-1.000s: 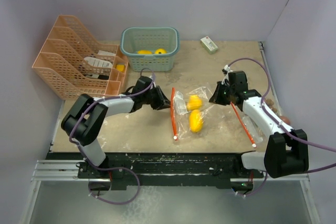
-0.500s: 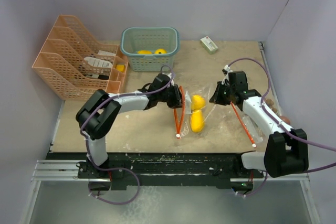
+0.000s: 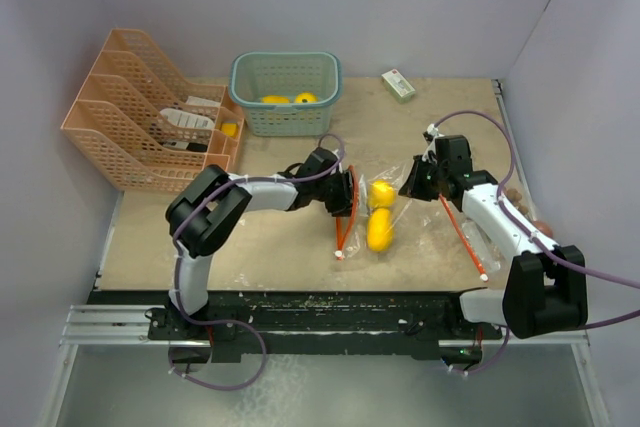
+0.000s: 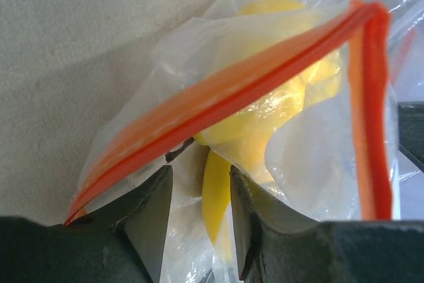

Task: Open the zip-top bag and remove the fake food

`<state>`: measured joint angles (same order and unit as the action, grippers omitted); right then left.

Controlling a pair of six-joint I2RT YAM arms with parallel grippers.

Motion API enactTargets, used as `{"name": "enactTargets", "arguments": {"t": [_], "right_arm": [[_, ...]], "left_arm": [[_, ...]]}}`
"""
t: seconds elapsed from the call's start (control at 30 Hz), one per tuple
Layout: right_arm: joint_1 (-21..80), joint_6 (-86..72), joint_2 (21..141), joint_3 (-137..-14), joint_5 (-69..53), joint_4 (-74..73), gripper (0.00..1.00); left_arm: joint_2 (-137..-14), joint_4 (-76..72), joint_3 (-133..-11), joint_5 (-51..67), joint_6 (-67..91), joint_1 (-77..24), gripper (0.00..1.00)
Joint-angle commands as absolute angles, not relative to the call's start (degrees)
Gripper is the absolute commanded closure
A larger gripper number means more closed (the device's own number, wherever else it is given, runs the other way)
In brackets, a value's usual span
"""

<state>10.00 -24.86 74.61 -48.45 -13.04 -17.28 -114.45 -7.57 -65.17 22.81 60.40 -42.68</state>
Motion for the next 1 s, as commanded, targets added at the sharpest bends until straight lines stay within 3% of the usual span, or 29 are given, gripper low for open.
{"name": "enactTargets", "arguments": {"t": [0.0,0.2,0.37,0.47,0.97], "right_arm": [[9.84,-24.01,74.36,-48.78,-14.5,-16.99,1.0],[9.84,-23.83,75.21,-48.87,-14.92,-16.53,1.0],[9.84,-23.78,75.25,-48.57,-15.11,-16.28,1.0],[9.84,-23.82,75.0,-48.21,-15.19,-16.26,1.0],[9.84,-23.9,74.79,-48.16,-15.22,-16.17,1.0]], "left_arm": [[-114.77,-9.69,-68.19,24.77,59.21,-43.79,0.56],[-112.96,-12.64,-68.31,26.69,59.87,-44.46,0.49],[-112.38,-21.0,-66.51,29.89,62.58,-44.54,0.23],[-113.33,-20.39,-67.47,30.52,61.68,-45.01,0.14],[-121.66,12.43,-82.22,22.33,45.43,-53.1,0.17]]}}
